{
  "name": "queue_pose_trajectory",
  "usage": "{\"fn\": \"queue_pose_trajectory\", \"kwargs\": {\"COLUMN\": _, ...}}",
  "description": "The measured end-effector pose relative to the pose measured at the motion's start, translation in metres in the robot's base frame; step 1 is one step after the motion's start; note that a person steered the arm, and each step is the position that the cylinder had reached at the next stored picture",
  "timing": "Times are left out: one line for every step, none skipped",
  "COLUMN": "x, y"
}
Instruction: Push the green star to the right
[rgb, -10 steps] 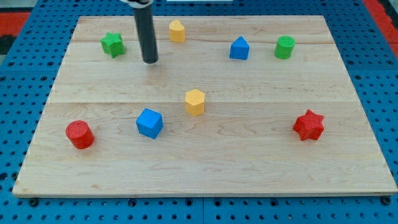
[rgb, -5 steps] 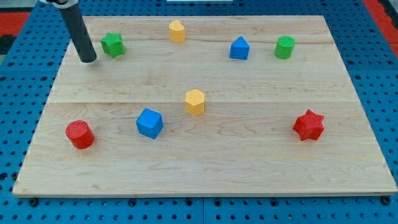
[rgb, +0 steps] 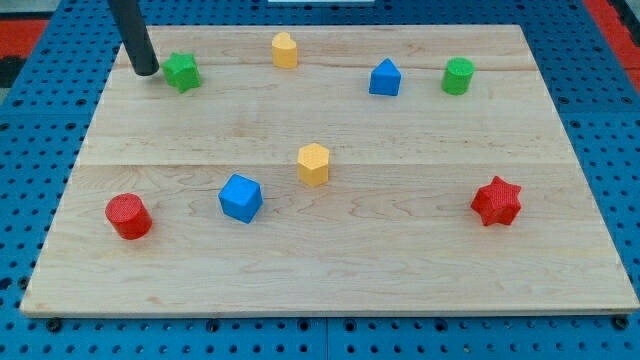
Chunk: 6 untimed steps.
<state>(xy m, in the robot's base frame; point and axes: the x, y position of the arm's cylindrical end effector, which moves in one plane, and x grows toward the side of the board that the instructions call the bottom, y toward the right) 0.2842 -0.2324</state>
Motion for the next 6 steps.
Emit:
{"fn": "queue_pose_trajectory", "kwargs": {"x": 0.006, "y": 0.022}}
{"fn": "queue_pose_trajectory", "kwargs": {"x": 0.007, "y": 0.045}}
{"fn": "queue_pose_trajectory", "kwargs": {"x": 0.007, "y": 0.068}}
{"fn": "queue_pose_trajectory", "kwargs": {"x": 0.007, "y": 0.090}}
{"fn": "queue_pose_trajectory", "kwargs": {"x": 0.007, "y": 0.108}}
{"fn": "queue_pose_trajectory", "kwargs": {"x": 0.007, "y": 0.128}}
